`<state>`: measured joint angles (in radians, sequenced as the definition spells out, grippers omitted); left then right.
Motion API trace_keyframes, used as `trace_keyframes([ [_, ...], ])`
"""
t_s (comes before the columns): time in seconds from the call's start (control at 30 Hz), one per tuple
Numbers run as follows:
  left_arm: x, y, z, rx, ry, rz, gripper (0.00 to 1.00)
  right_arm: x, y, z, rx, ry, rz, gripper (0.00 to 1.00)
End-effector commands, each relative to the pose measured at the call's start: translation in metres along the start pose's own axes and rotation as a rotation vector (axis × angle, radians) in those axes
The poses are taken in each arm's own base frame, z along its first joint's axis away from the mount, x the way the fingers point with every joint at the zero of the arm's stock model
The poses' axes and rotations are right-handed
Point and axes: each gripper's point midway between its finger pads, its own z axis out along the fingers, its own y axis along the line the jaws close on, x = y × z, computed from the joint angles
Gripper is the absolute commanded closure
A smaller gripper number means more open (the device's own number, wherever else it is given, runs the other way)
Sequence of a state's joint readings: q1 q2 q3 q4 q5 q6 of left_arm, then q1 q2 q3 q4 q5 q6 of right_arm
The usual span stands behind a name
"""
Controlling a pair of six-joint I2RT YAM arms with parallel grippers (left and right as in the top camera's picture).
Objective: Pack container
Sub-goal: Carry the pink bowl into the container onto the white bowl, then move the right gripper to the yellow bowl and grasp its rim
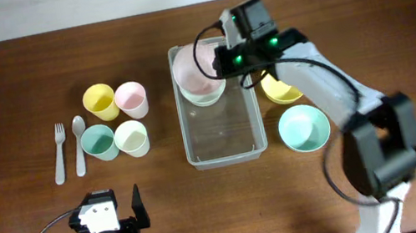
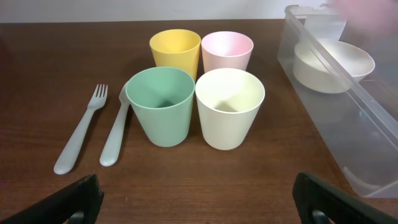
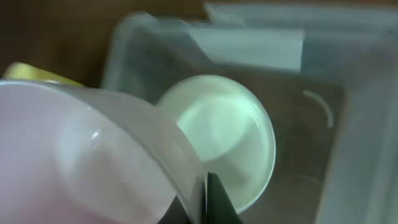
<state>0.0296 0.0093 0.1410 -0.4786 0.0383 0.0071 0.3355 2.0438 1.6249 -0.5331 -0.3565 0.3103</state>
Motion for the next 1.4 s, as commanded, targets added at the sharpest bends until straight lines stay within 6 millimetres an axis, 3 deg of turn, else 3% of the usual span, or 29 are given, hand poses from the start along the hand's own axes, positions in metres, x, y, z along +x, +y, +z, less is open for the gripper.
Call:
trace_keyframes([
  [0.0,0.000,-0.003,0.000,0.014,-0.003,0.009,0.00,0.014,-0.007,0.023,-0.022,0.050,0.030,0.96],
  [0.07,0.000,-0.003,0.000,0.014,-0.003,0.009,0.00,0.017,-0.010,0.028,-0.017,0.061,0.034,0.95],
  [0.13,0.000,-0.003,0.000,0.014,-0.003,0.009,0.00,0.014,-0.007,0.027,-0.031,0.049,0.011,0.83],
  [0.2,0.000,-0.003,0.000,0.014,-0.003,0.009,0.00,0.002,0.008,0.017,-0.094,0.013,-0.065,0.66],
  [0.23,0.000,-0.003,0.000,0.014,-0.003,0.009,0.00,-0.005,0.016,0.009,-0.118,-0.008,-0.084,0.63],
  [0.37,0.000,-0.003,0.000,0.014,-0.003,0.009,0.00,-0.041,0.042,-0.050,-0.157,-0.098,-0.110,0.60],
  [0.5,0.000,-0.003,0.000,0.014,-0.003,0.009,0.00,-0.066,0.038,-0.117,-0.120,-0.171,-0.085,0.57],
  [0.53,0.000,-0.003,0.000,0.014,-0.003,0.009,0.00,-0.072,0.030,-0.143,-0.100,-0.198,-0.063,0.56],
  [0.6,0.000,-0.003,0.000,0.014,-0.003,0.009,0.00,-0.075,0.017,-0.173,-0.074,-0.229,-0.032,0.56],
  [0.7,0.000,-0.003,0.000,0.014,-0.003,0.009,0.00,-0.071,-0.026,-0.221,0.001,-0.261,0.069,0.51],
  [0.83,0.000,-0.003,0.000,0.014,-0.003,0.009,0.00,-0.047,-0.085,-0.244,0.107,-0.208,0.236,0.51],
  [0.87,0.000,-0.003,0.000,0.014,-0.003,0.009,0.00,-0.034,-0.110,-0.247,0.163,-0.177,0.302,0.51],
  [0.97,0.000,-0.003,0.000,0.014,-0.003,0.009,0.00,-0.010,-0.145,-0.238,0.203,-0.103,0.405,0.51],
  [1.0,0.000,-0.003,0.000,0.014,-0.003,0.009,0.00,0.008,-0.158,-0.222,0.208,-0.039,0.443,0.51],
  [1.13,0.000,-0.003,0.000,0.014,-0.003,0.009,0.00,0.049,-0.175,-0.176,0.206,0.081,0.476,0.46],
  [1.3,0.000,-0.003,0.000,0.014,-0.003,0.009,0.00,0.057,-0.194,-0.132,0.199,0.054,0.441,0.41],
  [1.37,0.000,-0.003,0.000,0.014,-0.003,0.009,0.00,0.061,-0.204,-0.104,0.195,0.046,0.419,0.41],
])
